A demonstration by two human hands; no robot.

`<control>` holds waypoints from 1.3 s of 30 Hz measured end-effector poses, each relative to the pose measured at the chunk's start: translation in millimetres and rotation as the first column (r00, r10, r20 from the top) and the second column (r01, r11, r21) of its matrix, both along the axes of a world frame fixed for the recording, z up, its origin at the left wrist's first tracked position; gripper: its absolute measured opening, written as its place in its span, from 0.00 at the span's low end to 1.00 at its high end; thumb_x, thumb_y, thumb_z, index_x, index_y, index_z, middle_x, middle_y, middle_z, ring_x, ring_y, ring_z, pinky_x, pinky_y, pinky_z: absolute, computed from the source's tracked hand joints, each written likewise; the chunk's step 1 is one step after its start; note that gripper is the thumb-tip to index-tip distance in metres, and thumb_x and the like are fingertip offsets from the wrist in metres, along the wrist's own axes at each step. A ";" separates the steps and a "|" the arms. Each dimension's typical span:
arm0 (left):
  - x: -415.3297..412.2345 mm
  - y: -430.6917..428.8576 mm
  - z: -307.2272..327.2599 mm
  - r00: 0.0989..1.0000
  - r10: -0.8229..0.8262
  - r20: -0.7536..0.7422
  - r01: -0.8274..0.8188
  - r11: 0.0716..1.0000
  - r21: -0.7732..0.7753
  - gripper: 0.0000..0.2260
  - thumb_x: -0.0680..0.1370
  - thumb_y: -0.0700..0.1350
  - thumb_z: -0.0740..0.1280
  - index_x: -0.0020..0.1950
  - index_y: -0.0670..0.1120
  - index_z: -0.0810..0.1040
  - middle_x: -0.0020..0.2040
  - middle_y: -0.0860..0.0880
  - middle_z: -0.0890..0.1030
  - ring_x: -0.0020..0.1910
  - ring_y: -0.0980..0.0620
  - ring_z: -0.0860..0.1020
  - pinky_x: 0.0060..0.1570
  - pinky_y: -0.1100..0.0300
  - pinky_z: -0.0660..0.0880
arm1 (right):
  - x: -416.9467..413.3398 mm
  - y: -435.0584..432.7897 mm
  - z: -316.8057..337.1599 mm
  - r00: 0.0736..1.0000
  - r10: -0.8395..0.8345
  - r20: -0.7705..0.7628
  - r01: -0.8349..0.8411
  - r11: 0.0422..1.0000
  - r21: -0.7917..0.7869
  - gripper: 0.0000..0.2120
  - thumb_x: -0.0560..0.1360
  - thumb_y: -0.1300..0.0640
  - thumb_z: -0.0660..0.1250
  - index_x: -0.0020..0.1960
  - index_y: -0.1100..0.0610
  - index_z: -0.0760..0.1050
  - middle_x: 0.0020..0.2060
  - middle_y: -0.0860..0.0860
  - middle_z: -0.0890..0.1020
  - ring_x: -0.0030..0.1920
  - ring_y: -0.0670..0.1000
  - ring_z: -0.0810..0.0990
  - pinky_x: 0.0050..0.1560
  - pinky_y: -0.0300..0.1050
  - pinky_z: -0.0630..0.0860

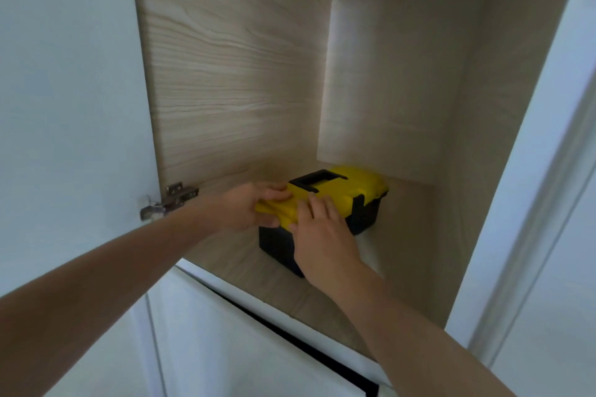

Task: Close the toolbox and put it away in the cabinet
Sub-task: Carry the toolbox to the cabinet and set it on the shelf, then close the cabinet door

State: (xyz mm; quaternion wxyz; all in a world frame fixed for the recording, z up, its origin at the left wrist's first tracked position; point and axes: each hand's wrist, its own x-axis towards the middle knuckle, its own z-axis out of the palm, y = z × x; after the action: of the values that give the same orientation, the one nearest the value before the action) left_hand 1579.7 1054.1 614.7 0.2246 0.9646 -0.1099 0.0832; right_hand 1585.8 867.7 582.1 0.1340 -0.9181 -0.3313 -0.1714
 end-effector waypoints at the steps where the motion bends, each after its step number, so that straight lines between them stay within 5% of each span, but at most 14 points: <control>1: 9.2 -6.3 -3.9 1.000 0.003 0.025 -0.003 1.000 -0.015 0.28 0.74 0.44 0.70 0.72 0.49 0.65 0.76 0.48 0.59 0.73 0.49 0.59 0.71 0.52 0.58 | 5.7 -0.6 2.8 0.999 -0.032 -0.021 0.032 0.999 -0.022 0.30 0.78 0.55 0.59 0.76 0.60 0.50 0.76 0.58 0.56 0.76 0.61 0.49 0.73 0.57 0.54; 9: 64.0 -52.3 -22.0 0.970 0.084 0.226 -0.088 0.996 0.005 0.27 0.75 0.47 0.69 0.72 0.47 0.65 0.76 0.42 0.61 0.72 0.41 0.62 0.69 0.54 0.59 | 43.5 -6.7 11.5 0.965 -0.252 -0.073 0.251 0.968 -0.019 0.28 0.78 0.63 0.56 0.75 0.62 0.50 0.76 0.57 0.55 0.74 0.63 0.51 0.71 0.55 0.58; 14: 40.9 -52.7 -29.9 0.973 0.129 0.190 -0.116 0.990 -0.079 0.32 0.76 0.44 0.68 0.75 0.48 0.56 0.78 0.41 0.51 0.75 0.42 0.53 0.72 0.52 0.55 | 43.4 -12.0 11.7 0.965 -0.260 -0.022 0.257 0.963 -0.074 0.34 0.75 0.62 0.62 0.75 0.61 0.49 0.76 0.57 0.54 0.74 0.62 0.53 0.71 0.57 0.58; 18: -5.6 -42.1 -31.7 0.951 0.293 0.101 -0.275 0.947 -0.166 0.37 0.75 0.45 0.68 0.76 0.56 0.49 0.78 0.42 0.48 0.75 0.39 0.51 0.72 0.44 0.54 | 24.4 -17.3 22.1 0.974 -0.206 0.091 0.216 0.968 -0.130 0.33 0.76 0.59 0.62 0.76 0.57 0.50 0.77 0.57 0.51 0.75 0.62 0.52 0.70 0.65 0.56; 22: -71.2 -28.7 -20.8 0.869 0.482 0.114 -0.437 0.854 -0.282 0.36 0.73 0.45 0.71 0.76 0.52 0.54 0.77 0.42 0.57 0.74 0.41 0.57 0.71 0.46 0.57 | -14.7 -19.9 32.3 0.969 -0.045 0.241 0.081 0.987 -0.142 0.29 0.79 0.52 0.58 0.76 0.53 0.50 0.77 0.56 0.53 0.75 0.62 0.53 0.70 0.63 0.59; 30: -277.9 -18.4 6.4 0.442 0.858 0.262 -0.725 0.513 -0.460 0.27 0.73 0.41 0.67 0.71 0.47 0.65 0.68 0.40 0.67 0.65 0.41 0.67 0.61 0.53 0.66 | -130.2 -9.2 68.6 0.851 0.248 0.462 -0.185 0.966 -0.178 0.28 0.80 0.51 0.53 0.77 0.52 0.47 0.78 0.56 0.52 0.76 0.59 0.52 0.71 0.60 0.54; 34: -371.9 3.2 36.9 0.162 0.941 0.298 -0.788 0.305 -0.536 0.25 0.72 0.39 0.65 0.69 0.45 0.66 0.66 0.40 0.68 0.62 0.40 0.70 0.57 0.50 0.69 | -198.1 11.4 91.2 0.797 0.383 0.467 -0.351 0.923 -0.158 0.29 0.80 0.49 0.52 0.77 0.52 0.46 0.78 0.56 0.50 0.76 0.58 0.50 0.72 0.57 0.53; 39: -446.4 48.1 66.8 -0.123 0.941 0.314 -0.775 0.106 -0.622 0.26 0.70 0.38 0.64 0.68 0.43 0.66 0.65 0.38 0.68 0.61 0.38 0.69 0.57 0.46 0.69 | -260.5 39.9 120.3 0.711 0.468 0.525 -0.477 0.870 -0.129 0.28 0.79 0.50 0.58 0.76 0.54 0.56 0.77 0.57 0.57 0.75 0.60 0.55 0.71 0.58 0.55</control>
State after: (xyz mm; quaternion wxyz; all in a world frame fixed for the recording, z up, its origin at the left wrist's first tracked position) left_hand 1133.4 1102.2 681.5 0.1642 0.6455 0.4926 0.5601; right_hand 1325.2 907.6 702.4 0.0818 -0.7152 -0.5771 -0.3857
